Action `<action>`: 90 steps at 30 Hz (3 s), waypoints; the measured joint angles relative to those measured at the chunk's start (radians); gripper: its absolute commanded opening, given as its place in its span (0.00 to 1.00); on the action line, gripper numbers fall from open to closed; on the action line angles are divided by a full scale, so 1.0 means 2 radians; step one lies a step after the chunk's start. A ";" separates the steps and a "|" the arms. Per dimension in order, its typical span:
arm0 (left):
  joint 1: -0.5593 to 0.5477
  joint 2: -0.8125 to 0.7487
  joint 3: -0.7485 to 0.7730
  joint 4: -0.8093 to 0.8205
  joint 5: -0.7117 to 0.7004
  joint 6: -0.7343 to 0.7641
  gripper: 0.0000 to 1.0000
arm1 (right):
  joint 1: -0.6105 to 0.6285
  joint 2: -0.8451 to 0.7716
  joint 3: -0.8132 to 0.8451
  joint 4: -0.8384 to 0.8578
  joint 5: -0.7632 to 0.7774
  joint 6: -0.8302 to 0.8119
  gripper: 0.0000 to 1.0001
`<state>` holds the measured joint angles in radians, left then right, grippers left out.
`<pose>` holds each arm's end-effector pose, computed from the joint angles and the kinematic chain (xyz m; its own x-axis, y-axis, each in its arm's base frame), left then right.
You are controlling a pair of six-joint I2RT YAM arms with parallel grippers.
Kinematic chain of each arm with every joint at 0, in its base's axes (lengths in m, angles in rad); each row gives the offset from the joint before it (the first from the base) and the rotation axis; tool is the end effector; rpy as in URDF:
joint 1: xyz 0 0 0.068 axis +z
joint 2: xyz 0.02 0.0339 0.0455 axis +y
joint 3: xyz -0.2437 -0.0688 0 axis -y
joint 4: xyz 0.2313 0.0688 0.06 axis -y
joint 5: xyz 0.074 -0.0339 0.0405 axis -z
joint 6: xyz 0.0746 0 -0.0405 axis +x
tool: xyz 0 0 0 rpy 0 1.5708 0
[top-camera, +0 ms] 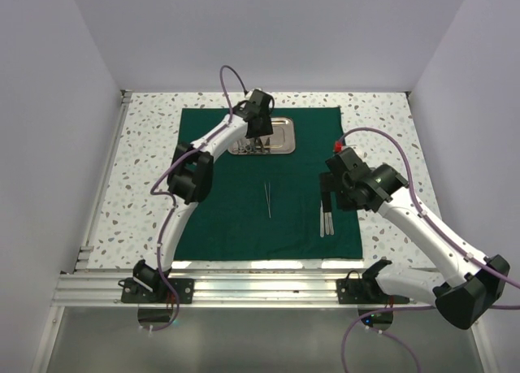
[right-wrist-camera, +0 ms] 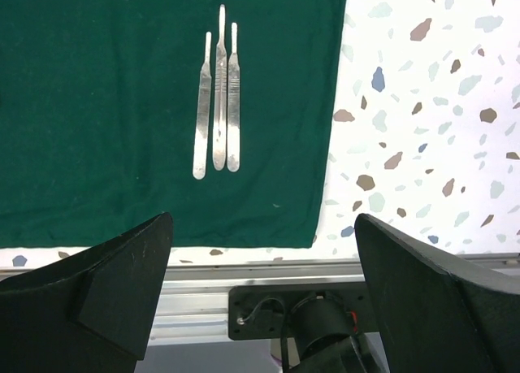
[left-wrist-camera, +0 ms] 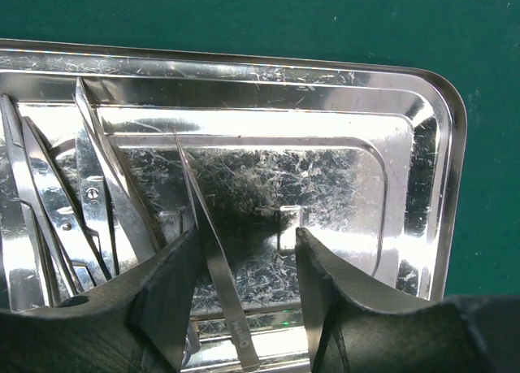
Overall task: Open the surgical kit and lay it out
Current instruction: Pick up the medical item from the container, then place the medical item in the surgical kit, then pick up the medical item from the container.
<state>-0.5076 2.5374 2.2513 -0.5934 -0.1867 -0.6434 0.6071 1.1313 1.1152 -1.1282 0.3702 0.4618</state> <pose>0.4903 -0.2568 0.1307 -0.7632 -0.2501 -0.5959 -0.1045 0.9577 -0.2681 0.1862 0.0965 0.2596 -0.8516 -0.0858 -0.5171 -0.0329 0.9933 -0.1106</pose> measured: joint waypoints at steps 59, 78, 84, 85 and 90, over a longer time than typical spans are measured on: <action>-0.180 -0.378 -0.444 0.013 -0.042 -0.084 0.00 | -0.006 -0.086 -0.013 -0.014 -0.076 -0.006 0.96; -0.182 -0.312 -0.421 0.009 -0.075 -0.091 0.43 | -0.006 -0.117 -0.055 -0.015 -0.076 0.051 0.95; -0.174 -0.308 -0.383 0.000 -0.077 -0.076 0.43 | -0.006 -0.095 -0.055 -0.010 -0.076 0.053 0.95; -0.169 -0.308 -0.376 -0.001 -0.077 -0.073 0.43 | -0.006 -0.090 -0.055 -0.009 -0.076 0.053 0.95; -0.125 -0.308 -0.350 0.000 -0.073 -0.051 0.40 | -0.006 -0.075 -0.055 -0.003 -0.076 0.053 0.95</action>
<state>-0.7567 1.9209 1.5509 -0.5941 -0.3325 -0.7448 0.5953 0.9821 1.0054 -1.1351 0.2184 0.5686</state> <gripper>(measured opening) 0.413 0.952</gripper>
